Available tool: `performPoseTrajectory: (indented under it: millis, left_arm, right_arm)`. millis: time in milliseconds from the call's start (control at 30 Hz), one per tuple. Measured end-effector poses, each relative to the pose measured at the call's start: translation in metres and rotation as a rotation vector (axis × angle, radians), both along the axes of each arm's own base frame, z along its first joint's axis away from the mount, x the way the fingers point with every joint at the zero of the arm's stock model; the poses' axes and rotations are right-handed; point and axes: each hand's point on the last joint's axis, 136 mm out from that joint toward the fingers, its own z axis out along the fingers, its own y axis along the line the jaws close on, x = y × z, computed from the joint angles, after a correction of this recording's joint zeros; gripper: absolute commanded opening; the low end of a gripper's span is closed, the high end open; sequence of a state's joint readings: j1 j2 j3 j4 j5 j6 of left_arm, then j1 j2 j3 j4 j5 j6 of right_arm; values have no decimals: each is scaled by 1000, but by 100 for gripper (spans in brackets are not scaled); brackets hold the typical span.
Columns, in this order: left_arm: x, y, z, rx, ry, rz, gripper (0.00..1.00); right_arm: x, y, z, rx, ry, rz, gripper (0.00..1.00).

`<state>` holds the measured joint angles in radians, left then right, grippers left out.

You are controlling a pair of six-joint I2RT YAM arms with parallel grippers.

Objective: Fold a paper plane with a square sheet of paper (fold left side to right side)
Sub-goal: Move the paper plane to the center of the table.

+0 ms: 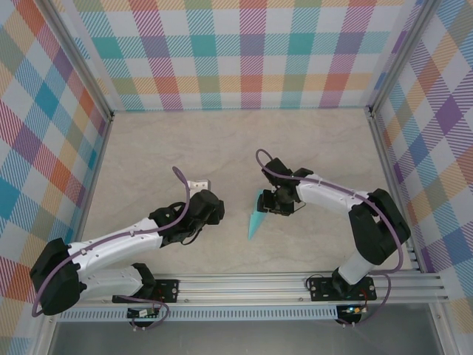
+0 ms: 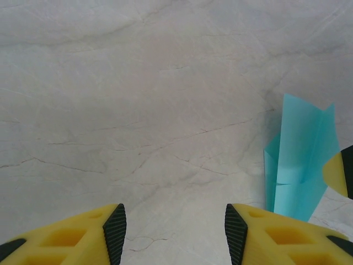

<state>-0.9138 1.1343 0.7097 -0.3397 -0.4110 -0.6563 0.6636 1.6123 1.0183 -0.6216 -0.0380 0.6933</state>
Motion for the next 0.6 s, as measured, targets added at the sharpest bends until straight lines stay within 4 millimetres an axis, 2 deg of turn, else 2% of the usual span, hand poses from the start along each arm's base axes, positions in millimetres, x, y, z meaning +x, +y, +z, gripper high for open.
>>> performPoseTrajectory:
  millis: [100,167,300,433,600]
  left_arm:
    - [0,1,0,5,-3,-1,54]
    - [1,2,0,12,-7,0,55]
    - [1,4,3,16,-17,2,55]
    - [0,9,5,30,-23,15,56]
    - [-1,22,9,63,-37,42,59]
  right_arm:
    - [-2,3,0,4,4,0,36]
    - [-3,4,0,5,4,3,29]
    - [-4,5,0,9,6,2,0]
    - [-3,13,6,52,-6,26,0]
    - [-3,26,45,172,-86,82,0]
